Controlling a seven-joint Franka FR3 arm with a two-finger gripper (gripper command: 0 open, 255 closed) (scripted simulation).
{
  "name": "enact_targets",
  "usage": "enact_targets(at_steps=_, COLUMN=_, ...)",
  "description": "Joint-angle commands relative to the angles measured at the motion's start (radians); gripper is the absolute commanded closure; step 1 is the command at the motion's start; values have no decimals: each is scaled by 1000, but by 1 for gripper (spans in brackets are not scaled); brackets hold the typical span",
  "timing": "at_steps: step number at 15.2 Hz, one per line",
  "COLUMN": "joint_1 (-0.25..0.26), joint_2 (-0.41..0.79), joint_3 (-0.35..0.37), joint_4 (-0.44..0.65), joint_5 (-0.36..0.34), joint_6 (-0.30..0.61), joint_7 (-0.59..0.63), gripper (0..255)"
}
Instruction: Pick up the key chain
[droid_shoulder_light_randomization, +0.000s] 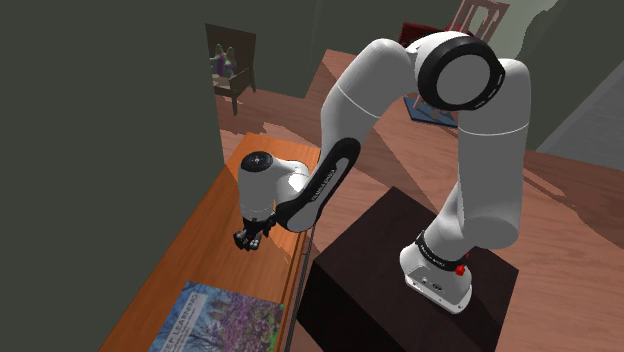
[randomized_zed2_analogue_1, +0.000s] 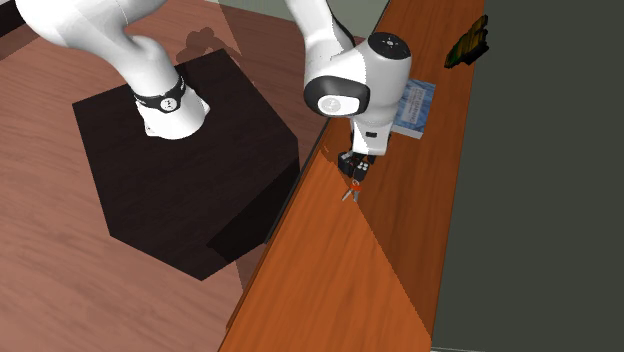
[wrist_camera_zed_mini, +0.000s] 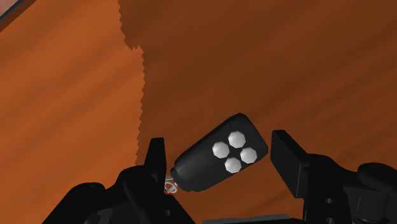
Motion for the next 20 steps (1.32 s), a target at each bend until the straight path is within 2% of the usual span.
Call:
enact_targets(at_steps=1, joint_1=0, joint_2=0, joint_3=0, joint_4=0, joint_5=0, joint_6=1, joint_7=0, gripper=255)
enact_targets(at_steps=7, joint_1=0, joint_2=0, joint_3=0, joint_4=0, joint_5=0, joint_6=1, joint_7=1, gripper=255)
enact_targets(at_steps=20, joint_1=-76, joint_2=-166, joint_3=101, joint_4=-30, joint_5=124, joint_6=-129, joint_7=-90, gripper=255)
